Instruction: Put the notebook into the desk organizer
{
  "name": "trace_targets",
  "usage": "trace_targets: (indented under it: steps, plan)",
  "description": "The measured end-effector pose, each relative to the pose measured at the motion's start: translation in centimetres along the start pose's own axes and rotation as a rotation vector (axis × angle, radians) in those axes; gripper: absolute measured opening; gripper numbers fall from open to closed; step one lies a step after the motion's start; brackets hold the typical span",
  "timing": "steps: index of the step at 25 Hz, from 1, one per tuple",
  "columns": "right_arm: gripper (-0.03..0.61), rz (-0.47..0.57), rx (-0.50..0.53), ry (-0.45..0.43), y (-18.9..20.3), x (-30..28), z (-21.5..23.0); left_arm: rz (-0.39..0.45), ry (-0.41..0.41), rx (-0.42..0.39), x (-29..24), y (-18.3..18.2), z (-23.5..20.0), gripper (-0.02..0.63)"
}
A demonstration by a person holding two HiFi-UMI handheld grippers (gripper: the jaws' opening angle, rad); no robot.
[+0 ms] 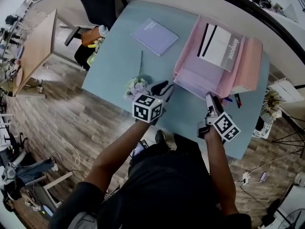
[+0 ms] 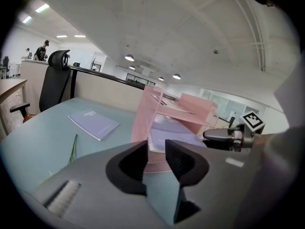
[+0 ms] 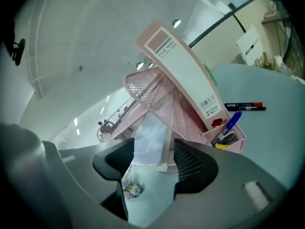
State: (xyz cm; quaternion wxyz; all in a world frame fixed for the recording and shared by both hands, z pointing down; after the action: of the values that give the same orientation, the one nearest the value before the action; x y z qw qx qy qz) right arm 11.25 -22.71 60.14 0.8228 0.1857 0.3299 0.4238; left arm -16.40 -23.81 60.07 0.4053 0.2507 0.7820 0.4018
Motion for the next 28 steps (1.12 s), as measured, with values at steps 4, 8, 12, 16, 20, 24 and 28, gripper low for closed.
trace_targets:
  steps: [4, 8, 12, 16, 20, 24, 28]
  plan:
    - [0.241, 0.015, 0.052, 0.029, -0.1, 1.6, -0.2, 0.017, 0.011, -0.035, 2.0, -1.1, -0.4, 0.173]
    - [0.238, 0.06, 0.098, 0.045, -0.6, 4.1, -1.3, 0.048, 0.015, -0.064, 4.7, -2.2, -0.4, 0.173]
    - [0.152, 0.13, 0.206, -0.023, -1.9, 6.9, -4.3, 0.102, 0.023, -0.096, 7.8, -3.6, 0.0, 0.173]
    - [0.057, 0.202, 0.41, -0.091, -4.1, 9.4, -8.7, 0.157, 0.035, -0.142, 10.7, -5.6, 0.8, 0.173]
    - [0.058, 0.187, 0.633, -0.186, -5.1, 11.1, -13.5, 0.205, 0.046, -0.201, 13.5, -7.6, 2.0, 0.173]
    - [0.058, 0.172, 0.817, -0.27, -5.5, 13.4, -18.3, 0.238, 0.064, -0.271, 16.2, -9.3, 3.5, 0.173]
    - [0.06, 0.185, 0.906, -0.329, -6.0, 15.5, -21.8, 0.261, 0.078, -0.329, 18.5, -10.5, 4.9, 0.173]
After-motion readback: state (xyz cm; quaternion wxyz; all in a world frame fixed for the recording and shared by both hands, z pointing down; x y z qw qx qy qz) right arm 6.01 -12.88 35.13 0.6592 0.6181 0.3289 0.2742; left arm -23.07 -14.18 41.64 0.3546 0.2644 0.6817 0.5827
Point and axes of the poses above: the fingertips, and each gripper's own axes: x backward along the fingers, z to its right, y out of its underside, the point moved 8 cm from there along x, backward along the fingers, and after that the axes turned 1 degree about y, right-handed, at the moved point
